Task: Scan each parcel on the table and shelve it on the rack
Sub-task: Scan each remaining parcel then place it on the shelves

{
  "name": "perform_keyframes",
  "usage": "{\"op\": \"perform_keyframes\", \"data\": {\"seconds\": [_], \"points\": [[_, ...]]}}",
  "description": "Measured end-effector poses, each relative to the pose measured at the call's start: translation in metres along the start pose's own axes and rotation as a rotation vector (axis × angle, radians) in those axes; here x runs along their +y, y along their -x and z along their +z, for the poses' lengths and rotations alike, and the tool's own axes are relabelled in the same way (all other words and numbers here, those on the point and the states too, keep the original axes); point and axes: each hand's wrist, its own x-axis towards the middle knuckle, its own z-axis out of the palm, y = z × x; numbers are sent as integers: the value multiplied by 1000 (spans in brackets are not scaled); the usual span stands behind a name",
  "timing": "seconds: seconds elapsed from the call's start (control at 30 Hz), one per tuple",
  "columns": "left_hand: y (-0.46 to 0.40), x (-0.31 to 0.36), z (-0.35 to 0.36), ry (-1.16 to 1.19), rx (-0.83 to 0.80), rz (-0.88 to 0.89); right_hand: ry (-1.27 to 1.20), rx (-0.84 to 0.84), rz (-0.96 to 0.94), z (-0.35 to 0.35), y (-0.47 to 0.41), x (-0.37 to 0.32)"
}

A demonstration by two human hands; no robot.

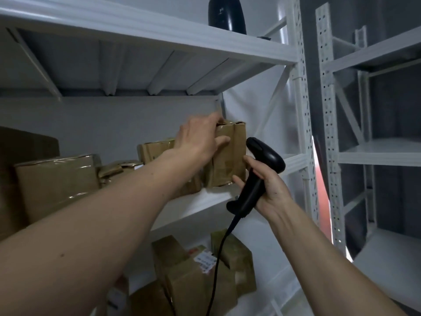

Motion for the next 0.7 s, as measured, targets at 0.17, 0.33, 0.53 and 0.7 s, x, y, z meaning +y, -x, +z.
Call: {"op": "perform_keyframes", "data": {"seconds": [0.17, 0.33, 0.53, 0.7], "points": [[-21, -13, -4, -441, -99, -64, 97, -51, 48, 10, -16, 17], [-27, -18, -6, -568, -227, -159, 257, 33, -18, 13, -19, 28], [-3, -17, -9, -189, 124, -118, 325, 132, -133, 20, 5, 37], [70, -24, -21, 263, 335, -123, 373, 45, -136, 20, 51, 47]]}}
